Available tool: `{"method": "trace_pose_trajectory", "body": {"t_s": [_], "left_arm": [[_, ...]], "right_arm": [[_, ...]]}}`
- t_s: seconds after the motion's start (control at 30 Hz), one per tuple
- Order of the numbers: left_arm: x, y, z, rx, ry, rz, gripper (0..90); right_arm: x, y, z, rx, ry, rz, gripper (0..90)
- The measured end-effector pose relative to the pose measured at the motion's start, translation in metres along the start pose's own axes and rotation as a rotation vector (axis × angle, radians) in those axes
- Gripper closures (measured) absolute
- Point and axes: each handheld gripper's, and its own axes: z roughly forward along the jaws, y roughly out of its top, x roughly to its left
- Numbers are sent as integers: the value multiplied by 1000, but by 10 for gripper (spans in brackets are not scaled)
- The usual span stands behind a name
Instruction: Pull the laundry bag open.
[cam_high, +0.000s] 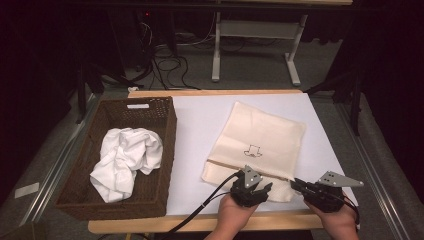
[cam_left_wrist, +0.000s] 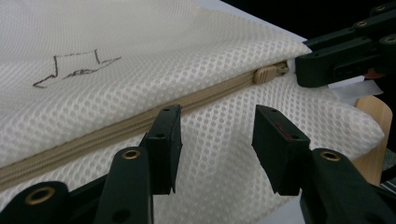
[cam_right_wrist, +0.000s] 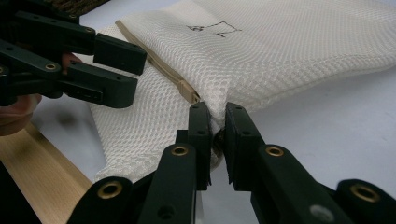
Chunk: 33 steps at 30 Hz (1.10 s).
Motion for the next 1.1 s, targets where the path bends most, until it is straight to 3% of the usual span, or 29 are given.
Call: {"method": "trace_pose_trajectory", "body": {"t_s": [0.3, 0.63, 0.8, 0.83, 1.1], "left_arm": [[-7, 4, 7, 0, -2, 16, 521], [-12, 9, 18, -4, -27, 2, 535], [-14, 10, 19, -12, -29, -11, 565], [-14, 10, 20, -19, -45, -13, 585], [-20, 11, 23, -15, -39, 17, 673]], "right_arm": [[1, 2, -1, -11, 6, -3, 833], [3, 2, 1, -17, 18, -3, 833], [4, 2, 1, -17, 16, -7, 833], [4, 2, 1, -19, 19, -4, 834], [3, 2, 1, -17, 22, -3, 834]]}}
